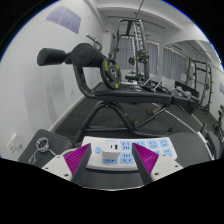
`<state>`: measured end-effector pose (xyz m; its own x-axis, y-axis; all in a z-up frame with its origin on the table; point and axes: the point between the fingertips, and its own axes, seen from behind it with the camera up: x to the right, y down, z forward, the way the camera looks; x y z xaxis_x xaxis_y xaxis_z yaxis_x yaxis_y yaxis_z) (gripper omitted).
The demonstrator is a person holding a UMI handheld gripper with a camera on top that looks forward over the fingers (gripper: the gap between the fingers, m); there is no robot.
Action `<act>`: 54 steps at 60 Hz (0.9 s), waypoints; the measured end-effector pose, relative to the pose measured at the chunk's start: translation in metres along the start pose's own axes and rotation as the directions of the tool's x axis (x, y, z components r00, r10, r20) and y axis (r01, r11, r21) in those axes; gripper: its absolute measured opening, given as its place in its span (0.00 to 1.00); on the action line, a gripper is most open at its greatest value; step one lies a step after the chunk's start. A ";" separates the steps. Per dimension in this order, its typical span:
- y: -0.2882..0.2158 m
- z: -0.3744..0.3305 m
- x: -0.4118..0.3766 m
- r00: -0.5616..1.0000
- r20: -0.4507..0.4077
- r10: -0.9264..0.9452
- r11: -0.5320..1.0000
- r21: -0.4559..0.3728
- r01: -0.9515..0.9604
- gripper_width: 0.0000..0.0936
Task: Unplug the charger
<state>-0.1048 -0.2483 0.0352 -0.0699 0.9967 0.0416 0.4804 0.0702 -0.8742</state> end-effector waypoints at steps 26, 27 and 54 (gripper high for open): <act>0.008 0.009 -0.002 1.000 0.008 0.004 0.998 -0.064 -0.003 0.23; 0.007 0.009 -0.002 1.000 0.011 0.004 0.998 -0.062 -0.003 0.22; -0.101 -0.061 0.215 0.983 -0.150 0.109 0.989 0.111 -0.093 0.22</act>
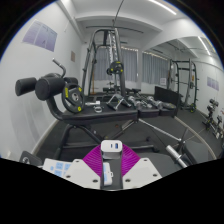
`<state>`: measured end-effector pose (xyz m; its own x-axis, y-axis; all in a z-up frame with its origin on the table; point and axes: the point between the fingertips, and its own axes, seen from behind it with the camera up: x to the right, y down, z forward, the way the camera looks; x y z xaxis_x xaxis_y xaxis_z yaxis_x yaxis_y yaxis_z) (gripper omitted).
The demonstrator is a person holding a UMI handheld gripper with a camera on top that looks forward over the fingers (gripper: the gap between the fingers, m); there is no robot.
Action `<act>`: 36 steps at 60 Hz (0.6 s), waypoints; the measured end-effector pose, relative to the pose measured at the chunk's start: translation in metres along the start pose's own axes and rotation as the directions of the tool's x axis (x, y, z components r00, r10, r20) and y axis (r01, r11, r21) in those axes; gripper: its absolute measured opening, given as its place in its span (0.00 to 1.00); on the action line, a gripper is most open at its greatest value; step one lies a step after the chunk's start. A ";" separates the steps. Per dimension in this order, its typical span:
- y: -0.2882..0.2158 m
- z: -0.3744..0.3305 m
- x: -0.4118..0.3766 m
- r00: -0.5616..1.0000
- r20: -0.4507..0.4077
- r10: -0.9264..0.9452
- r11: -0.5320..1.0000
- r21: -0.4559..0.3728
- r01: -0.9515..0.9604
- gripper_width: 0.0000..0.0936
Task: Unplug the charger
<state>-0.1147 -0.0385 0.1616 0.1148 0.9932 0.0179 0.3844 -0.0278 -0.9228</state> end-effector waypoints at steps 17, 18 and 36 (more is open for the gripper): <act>0.126 0.054 0.081 0.996 -0.051 -0.073 0.959 -0.278 0.056 0.26; 0.130 0.057 0.082 0.996 -0.051 -0.076 0.957 -0.286 0.058 0.26; 0.145 0.066 0.089 0.991 -0.057 -0.120 0.941 -0.326 0.095 0.84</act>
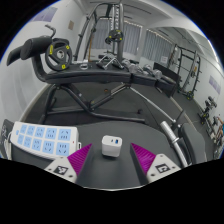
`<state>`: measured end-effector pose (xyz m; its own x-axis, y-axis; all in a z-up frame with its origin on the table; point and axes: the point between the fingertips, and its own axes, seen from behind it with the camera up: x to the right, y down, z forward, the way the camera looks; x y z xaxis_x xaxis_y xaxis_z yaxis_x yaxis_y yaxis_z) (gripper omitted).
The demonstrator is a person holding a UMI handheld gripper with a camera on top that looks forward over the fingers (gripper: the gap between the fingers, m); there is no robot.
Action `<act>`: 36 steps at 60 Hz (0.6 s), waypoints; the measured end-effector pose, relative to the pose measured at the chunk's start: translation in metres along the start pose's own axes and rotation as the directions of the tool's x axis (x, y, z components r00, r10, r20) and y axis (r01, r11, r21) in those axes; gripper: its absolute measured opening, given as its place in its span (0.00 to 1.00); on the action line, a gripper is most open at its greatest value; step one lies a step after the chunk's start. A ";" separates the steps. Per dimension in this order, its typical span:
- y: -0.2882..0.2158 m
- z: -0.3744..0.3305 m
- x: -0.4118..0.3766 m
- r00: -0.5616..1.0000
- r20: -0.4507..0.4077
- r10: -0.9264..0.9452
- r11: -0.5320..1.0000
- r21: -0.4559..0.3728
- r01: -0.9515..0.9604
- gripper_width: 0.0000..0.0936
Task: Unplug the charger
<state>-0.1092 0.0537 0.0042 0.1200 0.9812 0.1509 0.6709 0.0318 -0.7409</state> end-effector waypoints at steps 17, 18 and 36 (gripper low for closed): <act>0.000 -0.158 0.013 0.999 -0.014 0.044 0.993 0.110 -0.042 0.92; 0.003 -0.173 0.014 0.999 -0.015 0.049 0.992 0.113 -0.047 0.92; 0.071 -0.375 0.006 0.995 -0.015 0.103 0.983 0.151 -0.100 0.91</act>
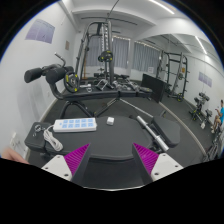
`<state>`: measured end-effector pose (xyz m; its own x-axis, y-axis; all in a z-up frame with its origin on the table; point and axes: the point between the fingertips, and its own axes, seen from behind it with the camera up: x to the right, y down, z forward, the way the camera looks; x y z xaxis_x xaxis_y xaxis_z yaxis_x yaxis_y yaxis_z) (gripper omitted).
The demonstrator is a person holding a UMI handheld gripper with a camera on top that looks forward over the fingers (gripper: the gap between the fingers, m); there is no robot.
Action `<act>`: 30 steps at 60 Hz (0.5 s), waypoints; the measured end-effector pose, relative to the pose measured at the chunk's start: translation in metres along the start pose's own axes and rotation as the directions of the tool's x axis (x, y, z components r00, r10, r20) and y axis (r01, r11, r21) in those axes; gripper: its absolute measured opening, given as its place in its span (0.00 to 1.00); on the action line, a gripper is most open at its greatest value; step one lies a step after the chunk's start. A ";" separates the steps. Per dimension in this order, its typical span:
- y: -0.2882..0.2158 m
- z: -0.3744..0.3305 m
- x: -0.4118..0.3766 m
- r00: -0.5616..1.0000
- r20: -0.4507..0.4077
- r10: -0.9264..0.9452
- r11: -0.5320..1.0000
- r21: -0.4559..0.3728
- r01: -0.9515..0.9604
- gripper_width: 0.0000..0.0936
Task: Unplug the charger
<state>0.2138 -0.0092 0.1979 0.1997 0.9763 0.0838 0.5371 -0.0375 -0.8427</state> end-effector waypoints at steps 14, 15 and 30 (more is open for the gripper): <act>0.021 -0.083 -0.021 0.999 0.036 -0.004 1.000 0.025 0.003 0.91; 0.022 -0.087 -0.022 0.999 0.040 -0.006 1.000 0.026 0.005 0.91; 0.020 -0.132 -0.039 0.997 0.068 -0.034 0.997 0.074 0.029 0.91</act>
<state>0.3245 -0.0763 0.2477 0.1248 0.9893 0.0761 0.4804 0.0069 -0.8770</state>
